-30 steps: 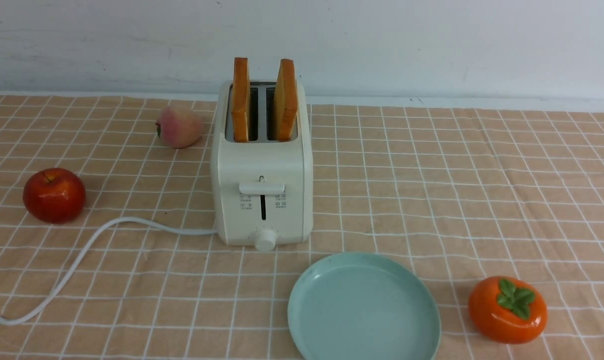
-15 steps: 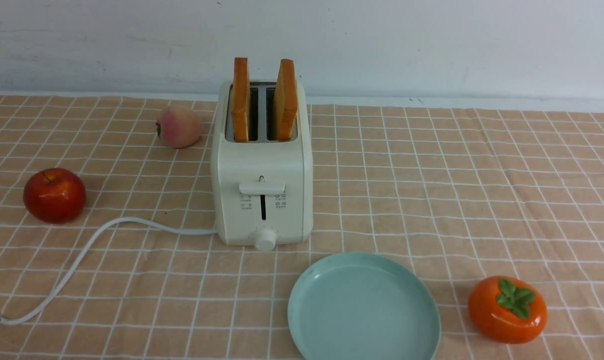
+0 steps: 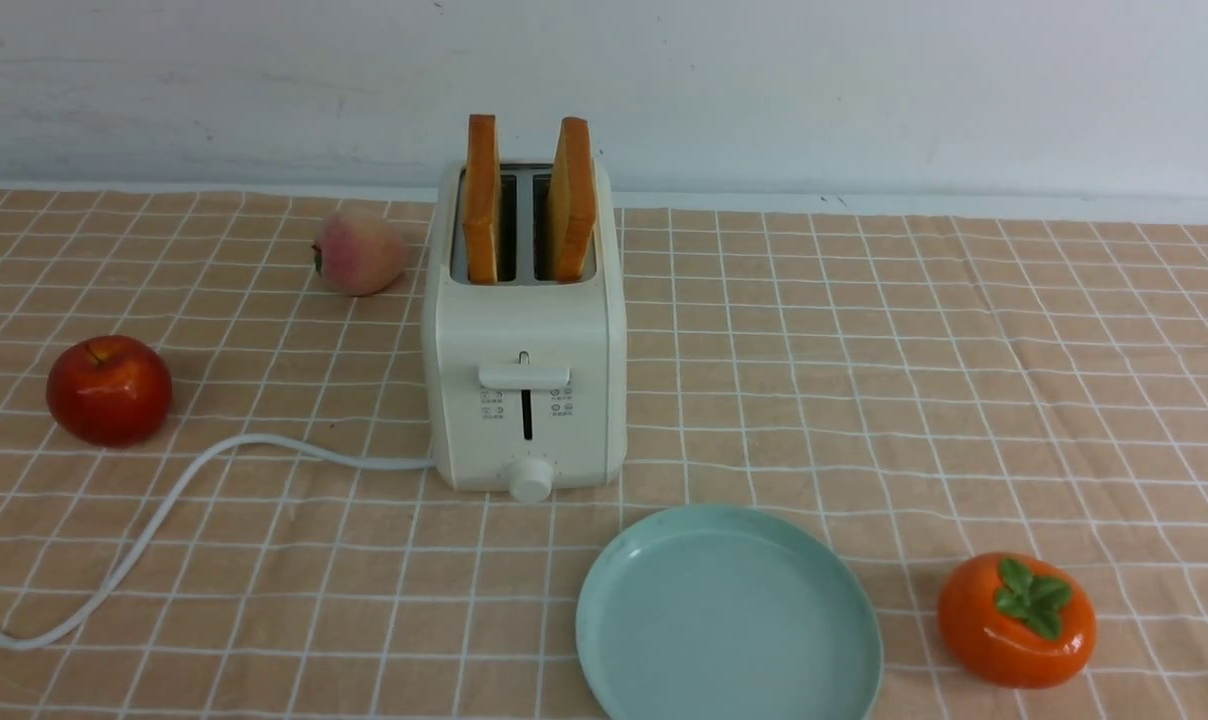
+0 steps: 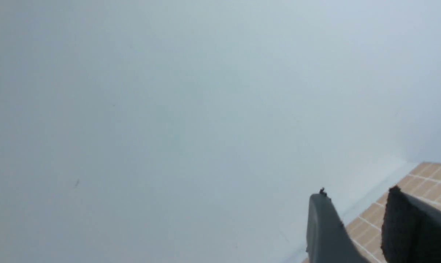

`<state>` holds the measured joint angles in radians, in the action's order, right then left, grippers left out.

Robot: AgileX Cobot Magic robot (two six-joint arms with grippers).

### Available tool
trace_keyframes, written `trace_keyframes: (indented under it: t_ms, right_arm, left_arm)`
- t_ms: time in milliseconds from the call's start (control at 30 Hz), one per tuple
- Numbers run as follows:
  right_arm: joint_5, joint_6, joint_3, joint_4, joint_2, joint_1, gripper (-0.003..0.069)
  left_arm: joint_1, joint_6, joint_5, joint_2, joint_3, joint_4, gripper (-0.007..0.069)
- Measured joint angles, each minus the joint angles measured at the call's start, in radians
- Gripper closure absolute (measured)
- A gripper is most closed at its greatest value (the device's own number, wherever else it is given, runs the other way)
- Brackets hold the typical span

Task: Take toasted bread from bread machine on light coffee tablecloth place on plate.
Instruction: 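Grasp the toast slice in the toaster and pull it up out of the slot with the right gripper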

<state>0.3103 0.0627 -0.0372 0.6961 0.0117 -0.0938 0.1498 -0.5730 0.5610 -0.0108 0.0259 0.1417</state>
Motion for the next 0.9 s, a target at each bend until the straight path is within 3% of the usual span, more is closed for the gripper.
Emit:
trace_keyframes:
  t_ms: [167,267,367,433,467,633,733,900]
  right_arm:
    - [-0.049,-0.077,-0.197,-0.059,-0.054,0.0,0.0419]
    - [-0.106,-0.103,-0.393,-0.09,-0.179,0.0,0.0419]
    - [-0.291,-0.078,-0.695,-0.182,-0.38,0.0,0.0419]
    - [-0.382,-0.063,-0.769,-0.219,-0.451,0.0,0.0419]
    - [-0.519,-0.044,-0.881,-0.269,-0.555,0.0,0.0419]
    - [-0.753,-0.031,-1.011,-0.368,-0.78,0.0,0.0419]
    - [-0.795,-0.053,-1.013,-0.358,-0.865,0.0,0.0419]
    - [-0.905,-0.063,-1.014,-0.157,-1.047,0.0,0.0419]
  left_arm:
    - [0.0,-0.032,-0.065,0.0,-0.121,0.012,0.0383]
    - [0.0,-0.036,-0.181,0.025,-0.278,0.013,0.0383]
    - [0.0,-0.036,-0.411,0.156,-0.481,0.013,0.0383]
    - [0.0,-0.036,-0.515,0.209,-0.539,0.013,0.0383]
    - [0.0,-0.036,-0.661,0.283,-0.605,0.013,0.0383]
    - [0.0,0.006,-0.965,0.483,-0.654,-0.017,0.0383]
    - [0.0,0.076,-1.024,0.556,-0.654,-0.058,0.0383]
    - [0.0,0.117,-1.214,0.625,-0.654,-0.045,0.0383]
